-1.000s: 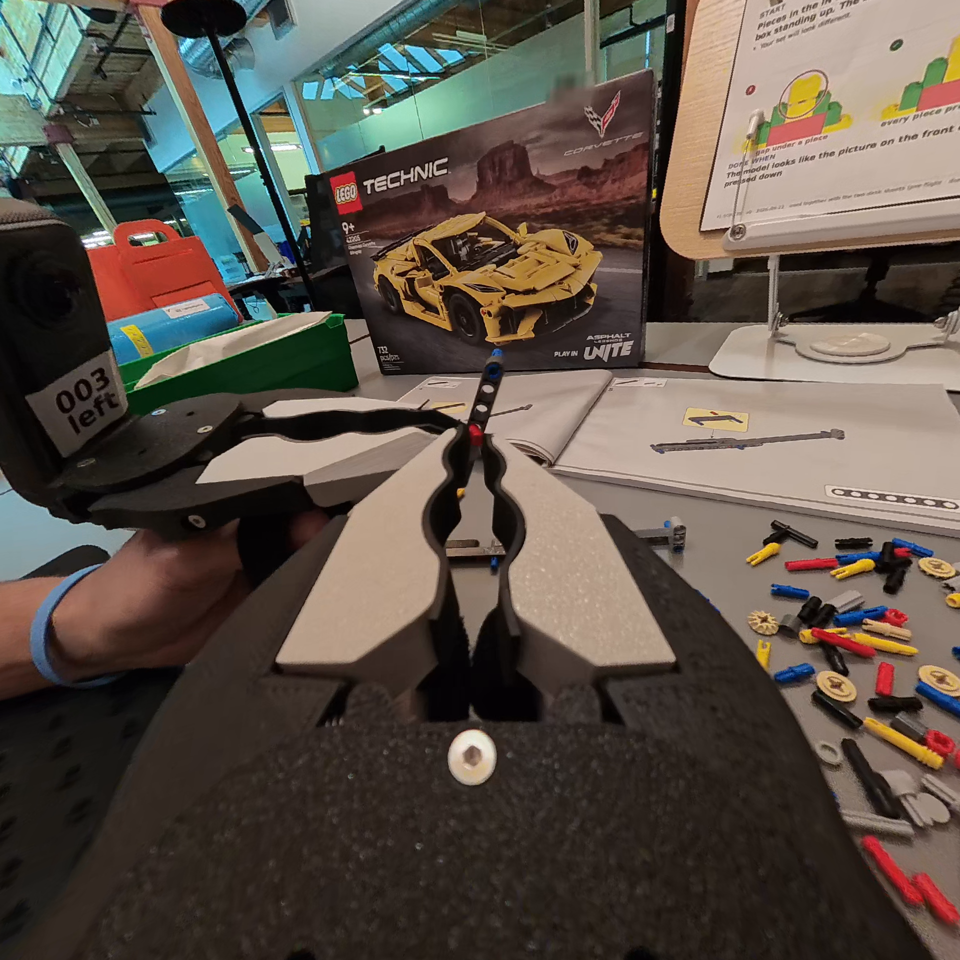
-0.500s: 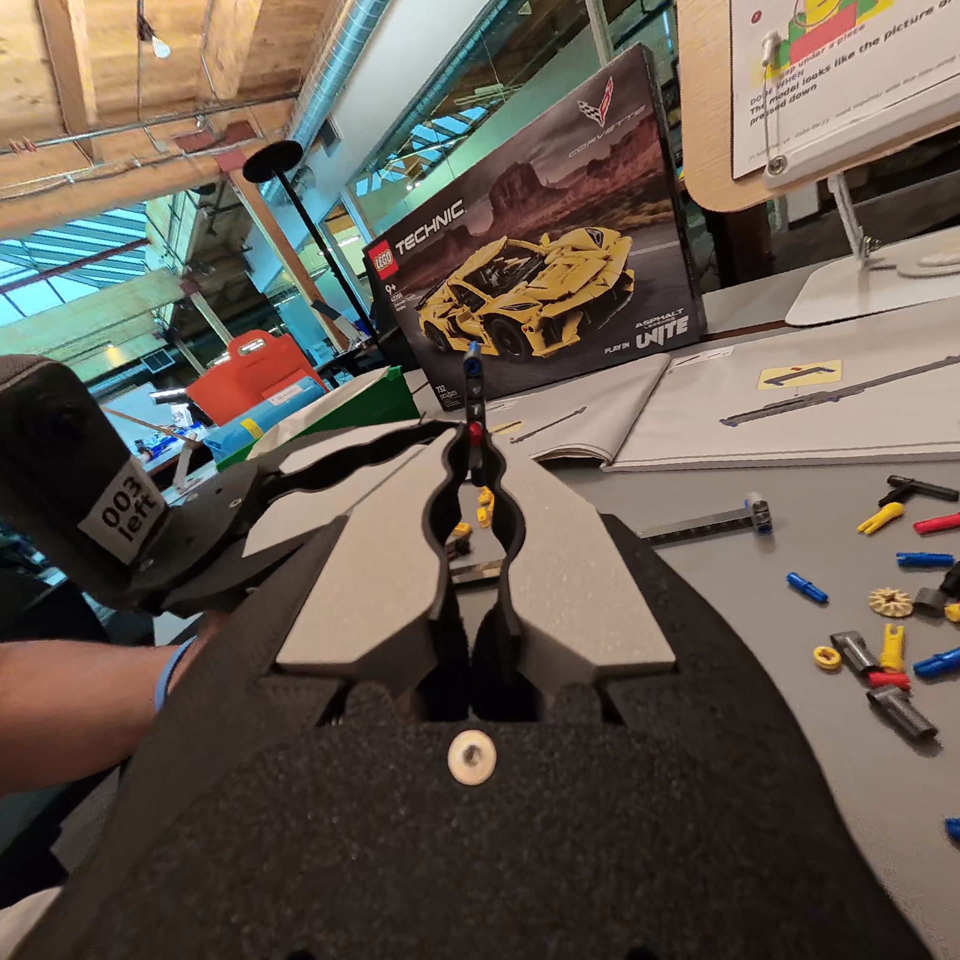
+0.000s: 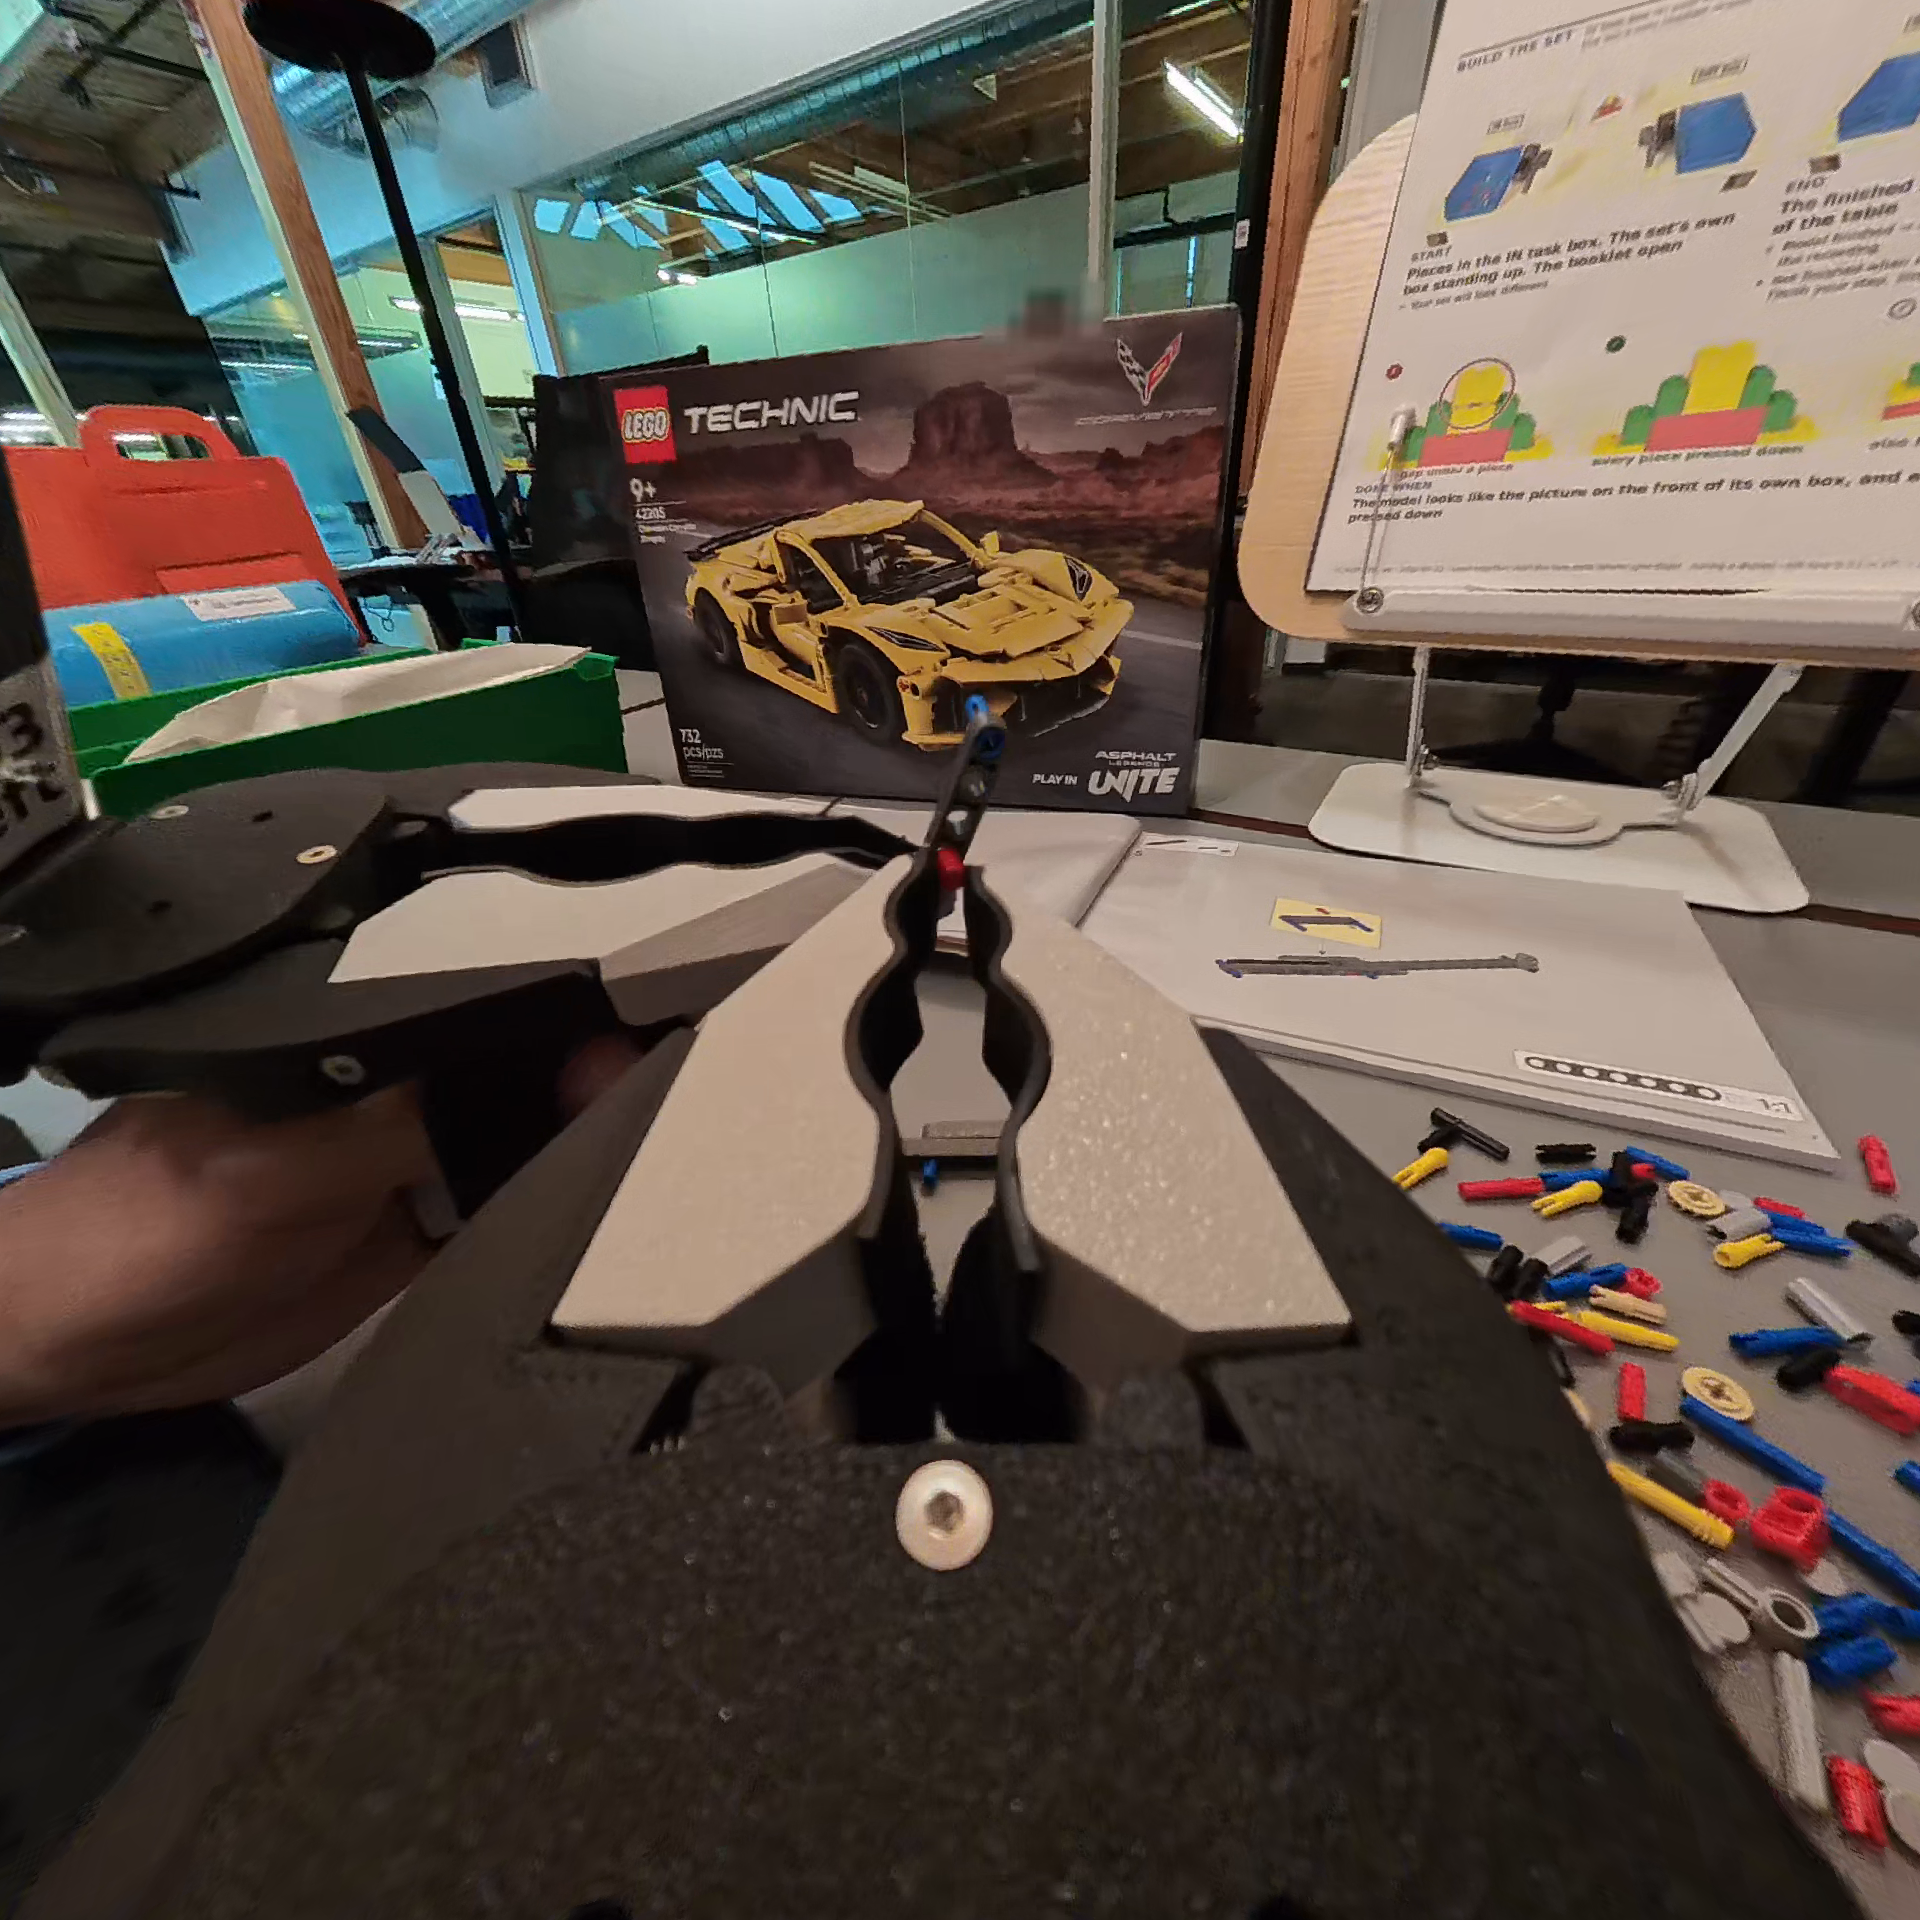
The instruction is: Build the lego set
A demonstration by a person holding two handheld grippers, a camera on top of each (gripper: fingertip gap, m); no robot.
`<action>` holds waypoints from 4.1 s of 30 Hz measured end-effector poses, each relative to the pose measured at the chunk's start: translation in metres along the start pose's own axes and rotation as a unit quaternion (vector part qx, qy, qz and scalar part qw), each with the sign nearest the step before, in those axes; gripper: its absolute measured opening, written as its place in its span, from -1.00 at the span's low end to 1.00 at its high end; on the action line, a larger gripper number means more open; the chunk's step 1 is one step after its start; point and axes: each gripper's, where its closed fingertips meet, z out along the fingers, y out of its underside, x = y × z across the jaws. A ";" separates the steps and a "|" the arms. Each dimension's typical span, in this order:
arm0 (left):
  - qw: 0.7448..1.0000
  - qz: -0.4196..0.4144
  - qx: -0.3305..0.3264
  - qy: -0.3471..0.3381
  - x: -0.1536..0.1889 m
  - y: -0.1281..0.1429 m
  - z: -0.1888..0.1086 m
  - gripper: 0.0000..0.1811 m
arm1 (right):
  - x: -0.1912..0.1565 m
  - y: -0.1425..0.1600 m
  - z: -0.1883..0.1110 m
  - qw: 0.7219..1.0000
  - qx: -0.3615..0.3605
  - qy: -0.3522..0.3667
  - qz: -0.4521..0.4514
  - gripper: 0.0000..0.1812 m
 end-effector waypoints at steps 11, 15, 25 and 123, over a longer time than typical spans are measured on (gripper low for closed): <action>0.998 0.065 -0.007 -0.005 0.002 0.002 -0.001 -0.93 | -0.002 0.004 -0.001 0.997 -0.007 -0.042 0.065 -0.96; 0.990 0.138 -0.010 -0.017 0.002 0.002 -0.002 -0.93 | -0.004 0.005 -0.001 0.996 -0.009 -0.054 0.074 -0.96; 0.949 0.313 -0.037 0.005 -0.006 0.017 -0.010 -0.92 | -0.010 0.024 0.003 0.990 -0.068 -0.093 0.076 -0.96; 0.999 0.010 0.031 0.024 -0.001 -0.011 -0.011 -0.93 | -0.015 -0.011 0.001 0.997 0.049 -0.015 0.065 -0.96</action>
